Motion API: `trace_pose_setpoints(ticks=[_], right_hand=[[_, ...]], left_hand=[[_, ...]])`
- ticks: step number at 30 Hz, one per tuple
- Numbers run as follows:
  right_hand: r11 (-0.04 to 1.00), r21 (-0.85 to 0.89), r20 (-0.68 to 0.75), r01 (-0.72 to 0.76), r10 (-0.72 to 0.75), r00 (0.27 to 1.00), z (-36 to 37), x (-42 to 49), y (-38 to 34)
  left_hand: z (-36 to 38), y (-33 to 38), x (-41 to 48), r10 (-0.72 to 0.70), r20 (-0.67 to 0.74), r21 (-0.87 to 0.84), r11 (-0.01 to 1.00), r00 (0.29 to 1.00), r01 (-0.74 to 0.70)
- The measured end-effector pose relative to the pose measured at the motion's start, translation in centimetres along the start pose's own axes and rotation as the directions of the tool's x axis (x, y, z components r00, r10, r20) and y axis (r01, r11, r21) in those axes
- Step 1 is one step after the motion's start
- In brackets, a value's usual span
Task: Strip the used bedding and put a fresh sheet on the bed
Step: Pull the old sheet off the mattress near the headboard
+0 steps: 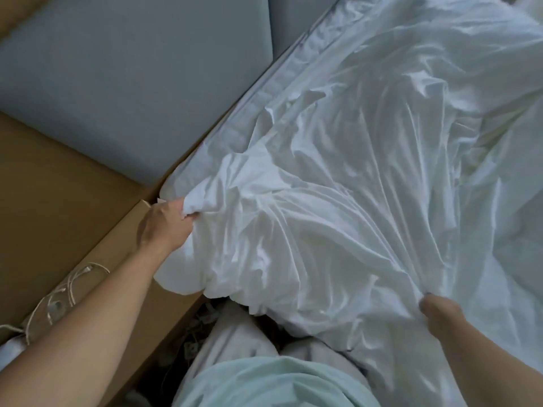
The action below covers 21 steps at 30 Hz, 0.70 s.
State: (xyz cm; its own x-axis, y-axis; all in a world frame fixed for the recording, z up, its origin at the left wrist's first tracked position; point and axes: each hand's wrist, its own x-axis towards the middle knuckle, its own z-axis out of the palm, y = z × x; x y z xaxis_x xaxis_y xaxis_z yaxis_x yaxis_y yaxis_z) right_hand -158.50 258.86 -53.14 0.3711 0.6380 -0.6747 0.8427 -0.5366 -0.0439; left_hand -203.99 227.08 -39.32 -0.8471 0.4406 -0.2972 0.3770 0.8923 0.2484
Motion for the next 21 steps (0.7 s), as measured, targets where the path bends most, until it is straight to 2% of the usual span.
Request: trace_pose_setpoints(ticks=[2,3,4,5,6,7,8,10,12,15,16,17,18,20,21], right_hand=[[0.994,0.112,-0.236,0.016,0.011,0.972,-0.4,-1.6,-3.8],[0.992,0.060,-0.361,0.108,-0.079,0.929,-0.3,-3.4,-6.4],[0.957,-0.030,-0.406,0.290,-0.276,0.871,0.4,-5.6,-8.8],[0.863,-0.134,-0.348,0.487,-0.501,0.792,1.4,-7.8,-11.1],[0.757,-0.180,-0.229,0.628,-0.653,0.722,2.9,-9.8,-13.2],[0.694,-0.179,-0.092,0.698,-0.718,0.690,4.6,-11.2,-14.8],[0.664,-0.169,0.026,0.729,-0.736,0.677,6.4,-12.4,-16.4],[0.666,-0.184,0.153,0.723,-0.707,0.690,9.2,-13.3,-18.0],[0.656,-0.218,0.167,0.722,-0.704,0.690,10.8,-13.0,-18.6],[0.584,-0.257,0.088,0.770,-0.780,0.620,9.9,-11.9,-17.0],[0.596,-0.285,0.033,0.751,-0.777,0.629,8.8,-11.1,-15.5],[0.643,-0.327,-0.022,0.692,-0.737,0.675,7.3,-10.0,-13.3],[0.727,-0.368,-0.070,0.580,-0.644,0.762,5.4,-8.7,-10.7],[0.912,-0.345,-0.153,0.224,-0.290,0.945,1.8,-6.9,-4.5],[0.941,-0.327,-0.127,0.090,-0.138,0.982,0.5,-6.7,-2.0]], left_hand=[[-0.4,0.3,-0.5,-0.001,0.033,-0.019,1.000,0.999,0.001],[-0.6,0.4,-0.6,0.001,0.048,-0.022,1.000,0.999,0.000],[-0.7,0.5,-0.7,0.003,0.057,-0.022,1.000,0.998,-0.002],[-0.7,0.5,-0.7,0.005,0.066,-0.021,1.000,0.998,-0.004],[-0.7,0.6,-0.5,0.009,0.076,-0.019,1.000,0.997,-0.007],[-0.6,0.6,-0.3,0.013,0.089,-0.018,1.000,0.996,-0.011],[-0.6,0.4,0.0,0.017,0.102,-0.018,1.000,0.995,-0.015],[-0.5,0.1,0.7,0.034,0.125,-0.029,0.999,0.992,-0.031],[-0.3,-0.4,1.5,0.058,0.148,-0.037,0.998,0.987,-0.054],[0.0,-1.6,2.7,0.074,0.178,-0.040,0.997,0.981,-0.068],[0.1,-2.2,3.1,0.076,0.183,-0.027,0.997,0.980,-0.072],[0.2,-2.7,3.5,0.073,0.191,-0.013,0.997,0.979,-0.072],[0.4,-3.3,3.9,0.065,0.204,-0.001,0.998,0.977,-0.066],[0.9,-3.9,4.3,0.058,0.244,0.024,0.998,0.968,-0.066],[1.3,-4.0,4.4,0.067,0.262,0.045,0.996,0.963,-0.081]])
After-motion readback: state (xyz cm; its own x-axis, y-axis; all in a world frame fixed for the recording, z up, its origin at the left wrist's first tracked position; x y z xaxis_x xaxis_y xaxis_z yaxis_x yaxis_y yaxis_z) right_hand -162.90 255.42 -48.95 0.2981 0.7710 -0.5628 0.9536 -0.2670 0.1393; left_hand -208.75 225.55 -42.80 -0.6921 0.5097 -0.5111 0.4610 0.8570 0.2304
